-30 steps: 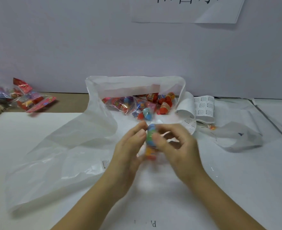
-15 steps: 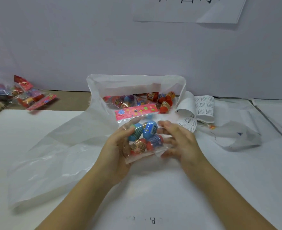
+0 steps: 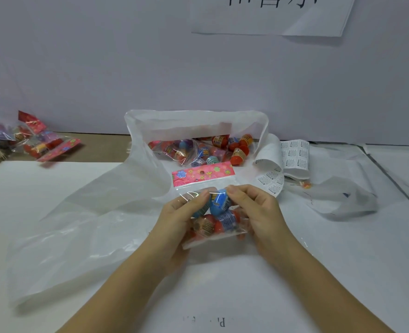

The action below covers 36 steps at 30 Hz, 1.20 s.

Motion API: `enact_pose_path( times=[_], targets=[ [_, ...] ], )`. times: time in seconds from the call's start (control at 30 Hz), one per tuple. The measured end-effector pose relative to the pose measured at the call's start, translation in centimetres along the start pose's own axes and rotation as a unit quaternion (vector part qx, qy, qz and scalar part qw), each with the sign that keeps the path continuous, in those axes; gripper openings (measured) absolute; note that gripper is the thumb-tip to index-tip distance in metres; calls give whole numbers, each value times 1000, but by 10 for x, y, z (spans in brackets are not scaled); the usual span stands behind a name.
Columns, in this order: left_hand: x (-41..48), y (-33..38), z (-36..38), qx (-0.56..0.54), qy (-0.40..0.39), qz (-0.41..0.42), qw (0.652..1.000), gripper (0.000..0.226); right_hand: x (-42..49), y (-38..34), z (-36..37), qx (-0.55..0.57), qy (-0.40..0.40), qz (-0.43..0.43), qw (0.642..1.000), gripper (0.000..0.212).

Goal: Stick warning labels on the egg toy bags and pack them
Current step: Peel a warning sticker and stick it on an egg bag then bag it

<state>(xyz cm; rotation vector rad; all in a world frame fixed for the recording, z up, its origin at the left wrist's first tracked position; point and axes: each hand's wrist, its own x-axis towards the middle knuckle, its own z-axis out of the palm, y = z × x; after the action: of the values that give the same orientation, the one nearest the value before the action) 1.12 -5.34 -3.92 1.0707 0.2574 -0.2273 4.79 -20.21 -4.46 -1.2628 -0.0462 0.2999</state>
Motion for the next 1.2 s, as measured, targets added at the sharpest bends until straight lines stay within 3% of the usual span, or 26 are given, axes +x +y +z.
enact_pose_path(
  times=[0.17,0.27,0.33,0.4,0.47,0.57,0.6,0.7,0.87,0.97,1.03,1.1,1.2],
  targets=[
    [1,1,1,-11,17,-21,1000,42,0,5,-2,-94,21,-8,995,21],
    [0,3,3,-8,30,-14,999,41,6,3,-13,-177,91,-71,977,10],
    [-1,7,3,-2,43,0,999,43,11,-1,-29,-279,161,-157,934,8],
    [-2,12,1,6,56,24,998,50,17,-4,-44,-396,173,-188,882,12],
    [0,17,-5,23,83,59,995,48,22,0,-53,-519,136,-121,835,33],
    [3,23,-15,48,113,76,990,27,26,12,-54,-698,87,-51,709,74],
    [4,23,-18,61,120,69,988,25,26,14,-54,-710,81,-56,697,78],
    [8,21,-22,120,149,82,978,30,27,15,-56,-688,81,-68,718,72],
    [8,26,-28,172,189,166,952,32,29,7,-55,-600,156,-130,774,28],
    [6,29,-39,287,223,234,902,59,26,6,-53,-609,224,-184,738,33],
    [6,27,-40,392,215,288,847,56,20,5,-45,-619,244,-248,703,36],
    [8,22,-37,478,212,333,785,41,15,4,-36,-606,202,-291,712,32],
    [13,18,-40,524,207,349,749,23,4,2,-19,-554,21,-253,793,28]
  ],
)
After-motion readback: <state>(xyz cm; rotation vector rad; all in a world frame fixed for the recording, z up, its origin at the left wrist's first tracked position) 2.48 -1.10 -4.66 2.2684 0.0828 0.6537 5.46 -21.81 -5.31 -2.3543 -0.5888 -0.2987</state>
